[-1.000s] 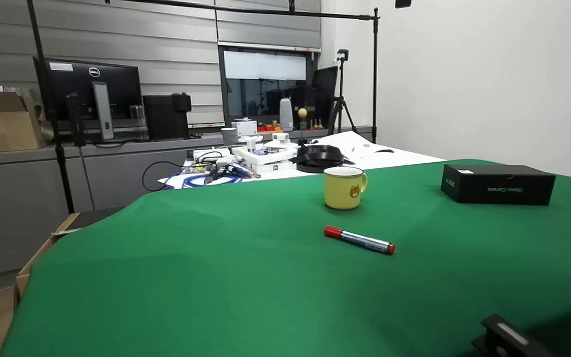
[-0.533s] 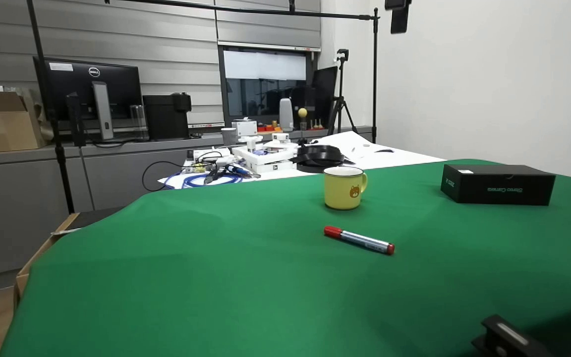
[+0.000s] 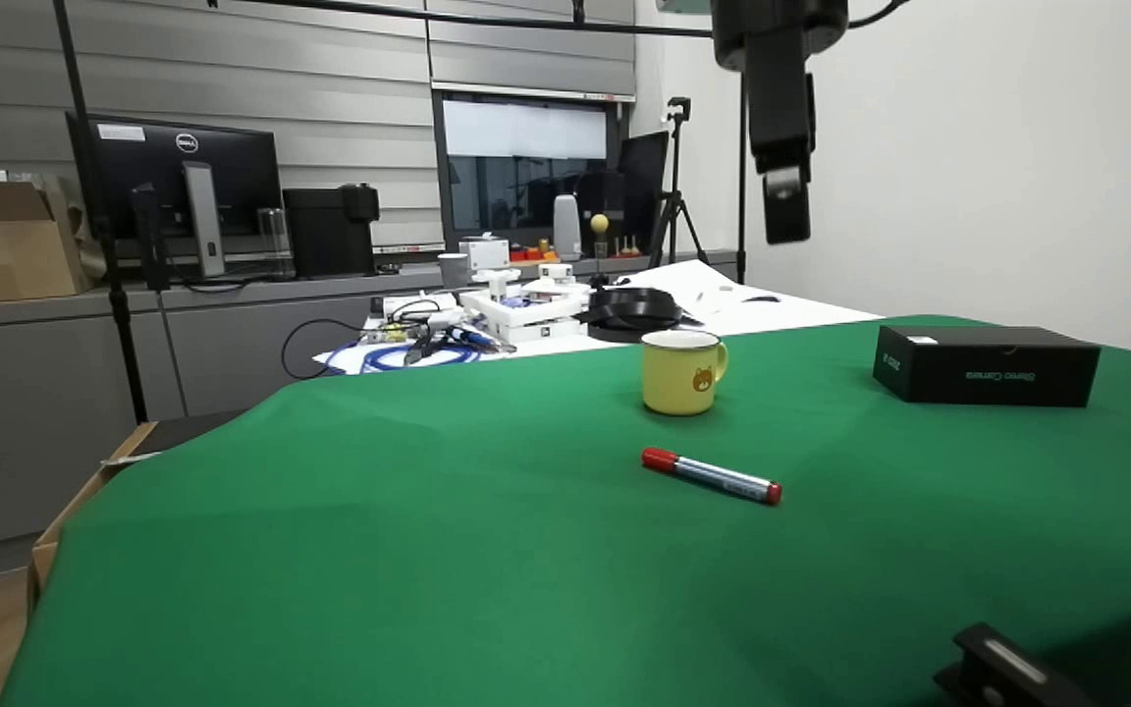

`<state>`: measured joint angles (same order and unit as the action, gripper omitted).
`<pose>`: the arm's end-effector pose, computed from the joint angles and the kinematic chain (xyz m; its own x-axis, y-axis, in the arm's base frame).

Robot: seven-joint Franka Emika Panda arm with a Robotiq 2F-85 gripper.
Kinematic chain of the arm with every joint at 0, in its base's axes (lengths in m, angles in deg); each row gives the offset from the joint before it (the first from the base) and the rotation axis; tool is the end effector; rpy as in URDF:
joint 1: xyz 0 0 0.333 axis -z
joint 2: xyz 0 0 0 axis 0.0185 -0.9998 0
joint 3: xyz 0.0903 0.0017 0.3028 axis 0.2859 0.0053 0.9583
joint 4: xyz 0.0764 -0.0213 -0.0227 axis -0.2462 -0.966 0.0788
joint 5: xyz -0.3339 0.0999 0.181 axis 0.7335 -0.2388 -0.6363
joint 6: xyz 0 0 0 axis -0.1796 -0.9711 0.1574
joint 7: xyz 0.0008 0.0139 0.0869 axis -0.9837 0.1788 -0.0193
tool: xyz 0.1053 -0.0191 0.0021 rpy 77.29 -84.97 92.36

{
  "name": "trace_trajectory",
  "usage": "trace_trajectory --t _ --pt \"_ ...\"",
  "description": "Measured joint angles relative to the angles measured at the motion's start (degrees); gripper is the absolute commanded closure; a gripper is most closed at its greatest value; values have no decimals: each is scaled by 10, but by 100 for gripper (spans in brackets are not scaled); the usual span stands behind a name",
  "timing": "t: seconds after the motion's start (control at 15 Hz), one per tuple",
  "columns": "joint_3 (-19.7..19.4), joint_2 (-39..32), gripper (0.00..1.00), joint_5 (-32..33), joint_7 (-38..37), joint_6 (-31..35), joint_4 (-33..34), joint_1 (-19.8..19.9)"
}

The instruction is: Put the marker in the cup

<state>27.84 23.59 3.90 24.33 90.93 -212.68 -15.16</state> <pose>0.3797 0.2017 0.3007 0.6800 0.7233 -0.1204 0.7244 -0.6881 -0.0419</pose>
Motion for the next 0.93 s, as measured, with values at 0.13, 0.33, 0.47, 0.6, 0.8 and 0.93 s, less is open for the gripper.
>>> trace_trajectory --t 0.13,0.33,0.47,0.6,0.8,0.93 --pt "1 -31 0 34 -37 4 -1 7" --pt "0 -73 0 66 -82 14 -1 19" --pt "-2 -97 0 67 -113 26 -2 26" --pt "-4 -118 0 63 -149 54 -3 33" --pt "-11 -141 0 55 -206 107 -9 40" --pt "-21 -151 0 58 -253 126 -12 41"
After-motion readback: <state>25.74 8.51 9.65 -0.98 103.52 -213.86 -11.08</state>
